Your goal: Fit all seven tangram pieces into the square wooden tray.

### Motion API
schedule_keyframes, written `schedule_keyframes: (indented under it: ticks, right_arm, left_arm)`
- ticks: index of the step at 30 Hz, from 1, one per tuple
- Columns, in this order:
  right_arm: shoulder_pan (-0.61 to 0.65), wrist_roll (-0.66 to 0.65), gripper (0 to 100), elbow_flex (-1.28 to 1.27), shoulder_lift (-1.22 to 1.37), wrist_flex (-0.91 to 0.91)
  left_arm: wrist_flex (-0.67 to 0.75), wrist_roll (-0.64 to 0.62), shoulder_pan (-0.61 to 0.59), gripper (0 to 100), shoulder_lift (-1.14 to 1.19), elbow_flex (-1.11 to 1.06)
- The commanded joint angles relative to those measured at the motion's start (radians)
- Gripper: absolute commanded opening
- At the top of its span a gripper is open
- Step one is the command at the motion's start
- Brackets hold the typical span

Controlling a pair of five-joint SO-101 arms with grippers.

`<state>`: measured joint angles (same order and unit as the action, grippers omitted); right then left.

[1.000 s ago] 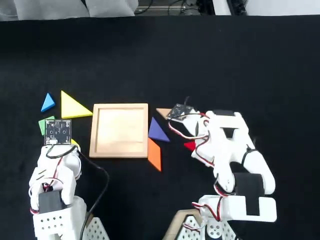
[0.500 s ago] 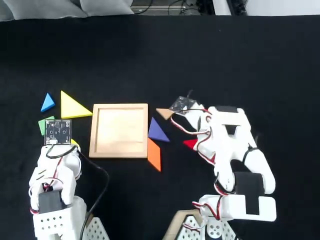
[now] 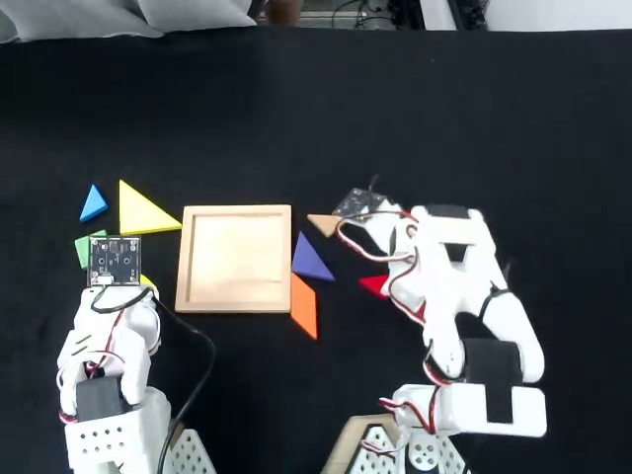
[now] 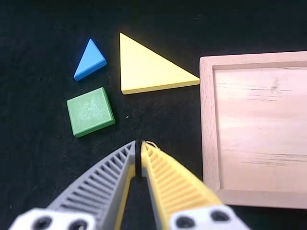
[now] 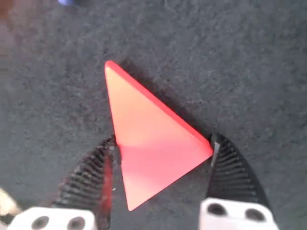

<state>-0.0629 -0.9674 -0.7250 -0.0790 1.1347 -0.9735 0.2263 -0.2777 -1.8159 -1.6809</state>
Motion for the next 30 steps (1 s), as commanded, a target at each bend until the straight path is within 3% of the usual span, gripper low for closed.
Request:
schedule_keyframes:
  ticks: [1,9,17,30]
  right_arm:
    - [-0.015,-0.005,17.8,0.117,-0.113,0.106]
    - [-0.015,0.025,17.8,0.220,-0.226,0.238]
    - [0.009,0.025,17.8,0.239,-0.234,0.253]
    - [0.404,0.137,17.8,0.272,-0.226,0.153]
  left_arm:
    - [-0.005,-0.012,0.004,3,-0.005,-0.018]
    - [-0.005,-0.012,0.004,3,-0.005,-0.018]
    - [-0.005,-0.012,0.004,3,-0.005,-0.018]
    - [-0.005,-0.012,0.001,3,-0.005,-0.018]
